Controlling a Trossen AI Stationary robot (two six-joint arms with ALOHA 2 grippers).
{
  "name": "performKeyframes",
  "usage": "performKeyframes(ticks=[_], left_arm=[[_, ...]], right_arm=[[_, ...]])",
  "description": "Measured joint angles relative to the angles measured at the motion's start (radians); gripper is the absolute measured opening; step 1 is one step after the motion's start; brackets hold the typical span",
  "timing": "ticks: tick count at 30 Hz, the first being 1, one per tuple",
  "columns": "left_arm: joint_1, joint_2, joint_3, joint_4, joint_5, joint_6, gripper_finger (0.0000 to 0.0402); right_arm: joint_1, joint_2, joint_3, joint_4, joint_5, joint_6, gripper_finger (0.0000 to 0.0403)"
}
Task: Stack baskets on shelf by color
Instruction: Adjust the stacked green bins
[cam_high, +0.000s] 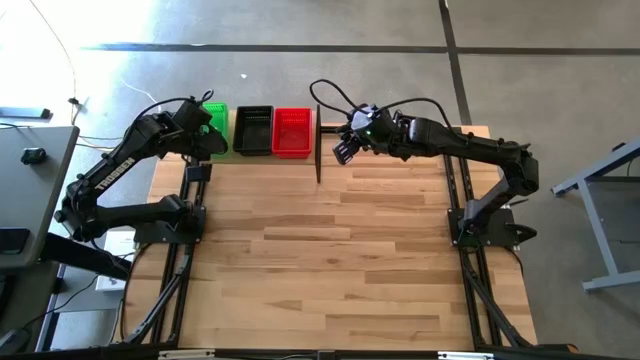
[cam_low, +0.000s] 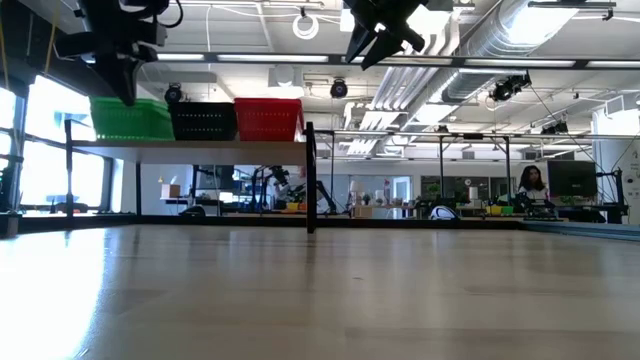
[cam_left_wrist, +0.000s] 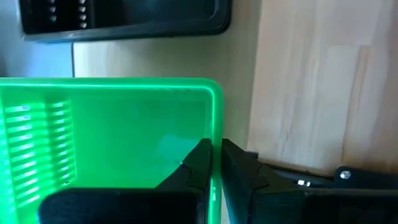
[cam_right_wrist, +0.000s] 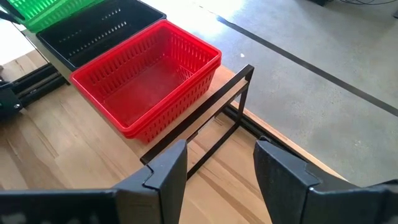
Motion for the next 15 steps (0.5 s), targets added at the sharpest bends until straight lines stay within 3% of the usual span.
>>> performKeyframes(ticks=[15], left_arm=[[-0.024,0.000,0.000,0.001,0.001,0.024,0.0017]], right_arm=[[0.000,0.000,0.000,0.000,-0.003,0.000,0.0169]])
